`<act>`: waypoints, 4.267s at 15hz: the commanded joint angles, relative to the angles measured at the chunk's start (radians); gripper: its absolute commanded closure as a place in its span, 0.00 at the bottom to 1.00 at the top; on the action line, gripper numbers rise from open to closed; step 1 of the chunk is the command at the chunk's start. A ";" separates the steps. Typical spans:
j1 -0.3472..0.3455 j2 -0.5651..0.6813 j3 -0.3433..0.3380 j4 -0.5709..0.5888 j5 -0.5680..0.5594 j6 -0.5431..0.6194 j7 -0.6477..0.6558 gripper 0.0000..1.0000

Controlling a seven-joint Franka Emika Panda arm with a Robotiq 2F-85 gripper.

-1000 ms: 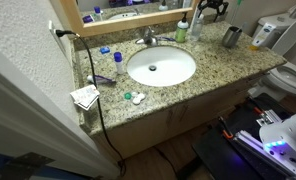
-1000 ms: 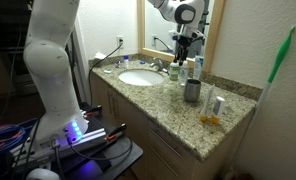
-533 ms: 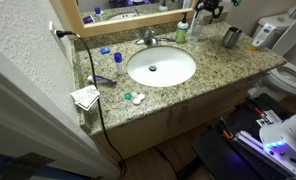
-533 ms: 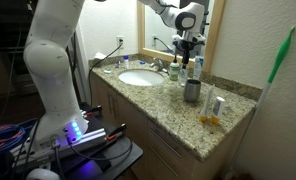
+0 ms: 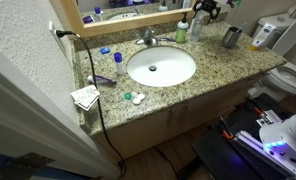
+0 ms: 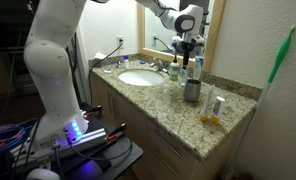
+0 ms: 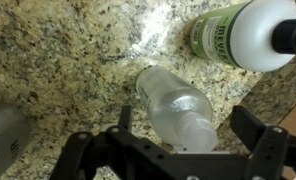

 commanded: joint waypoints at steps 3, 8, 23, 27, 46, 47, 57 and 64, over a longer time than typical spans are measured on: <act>0.012 0.044 -0.011 0.035 -0.040 -0.017 0.065 0.00; 0.022 0.054 -0.013 0.036 -0.076 -0.011 0.117 0.00; -0.018 -0.174 -0.025 -0.108 -0.134 -0.053 -0.063 0.63; -0.013 -0.380 -0.014 -0.249 -0.171 -0.130 -0.287 0.63; 0.174 -0.581 0.207 -0.401 -0.169 -0.188 -0.557 0.63; 0.193 -0.586 0.224 -0.401 -0.169 -0.190 -0.540 0.38; 0.340 -0.552 0.372 -0.358 -0.110 -0.210 -0.653 0.63; 0.377 -0.549 0.405 -0.367 -0.124 -0.190 -0.614 0.38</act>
